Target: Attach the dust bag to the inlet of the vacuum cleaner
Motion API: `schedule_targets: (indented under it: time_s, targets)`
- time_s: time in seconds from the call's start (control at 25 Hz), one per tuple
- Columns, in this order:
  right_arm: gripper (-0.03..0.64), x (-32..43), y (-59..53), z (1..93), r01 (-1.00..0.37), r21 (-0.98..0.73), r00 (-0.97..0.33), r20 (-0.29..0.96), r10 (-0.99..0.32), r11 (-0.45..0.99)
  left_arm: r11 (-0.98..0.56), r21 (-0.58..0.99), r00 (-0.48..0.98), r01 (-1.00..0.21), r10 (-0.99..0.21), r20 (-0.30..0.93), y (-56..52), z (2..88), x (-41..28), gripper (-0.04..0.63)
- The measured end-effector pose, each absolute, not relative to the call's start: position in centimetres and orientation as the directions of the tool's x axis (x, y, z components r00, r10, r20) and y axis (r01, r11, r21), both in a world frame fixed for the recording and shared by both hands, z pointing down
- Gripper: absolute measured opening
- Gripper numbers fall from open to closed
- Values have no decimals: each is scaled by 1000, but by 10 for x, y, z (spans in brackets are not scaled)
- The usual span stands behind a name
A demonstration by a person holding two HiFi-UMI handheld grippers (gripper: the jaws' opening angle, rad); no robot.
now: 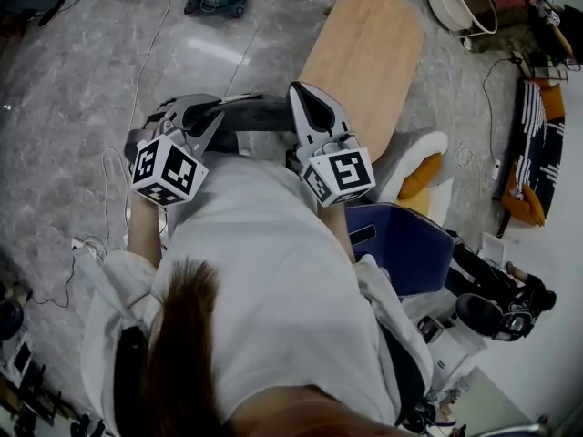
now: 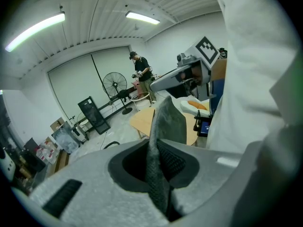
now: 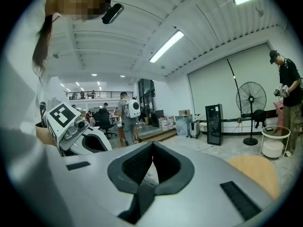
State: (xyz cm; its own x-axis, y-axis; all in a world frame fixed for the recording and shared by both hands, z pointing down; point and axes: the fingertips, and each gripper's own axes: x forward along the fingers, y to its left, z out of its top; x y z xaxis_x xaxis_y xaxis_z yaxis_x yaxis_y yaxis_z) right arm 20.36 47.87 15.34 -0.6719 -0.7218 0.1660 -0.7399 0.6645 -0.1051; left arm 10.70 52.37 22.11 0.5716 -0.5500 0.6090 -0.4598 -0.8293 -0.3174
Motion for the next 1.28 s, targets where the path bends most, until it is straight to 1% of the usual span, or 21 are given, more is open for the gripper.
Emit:
schedule_targets:
  time_s: [0.36, 0.6, 0.8, 1.0, 1.28]
  targets:
    - [2, 176, 399, 149, -764, -148, -645, 156, -748, 628, -856, -304, 603, -418, -512, 612, 438, 220, 80, 45]
    - [2, 143, 346, 133, -786, -134, -618, 139, -774, 603, -874, -313, 623, -371, -484, 614, 382, 212, 48, 44]
    - [2, 120, 318, 133, -801, -141, -597, 119, -793, 582, -875, -331, 629, -353, -484, 609, 350, 211, 21, 43]
    - [2, 102, 310, 137, -792, -139, -610, 140, -780, 595, -861, -343, 611, -374, -507, 607, 335, 210, -2, 43]
    - [3, 85, 296, 139, -762, -129, -648, 154, -746, 635, -837, -321, 586, -443, -542, 603, 327, 215, -24, 43]
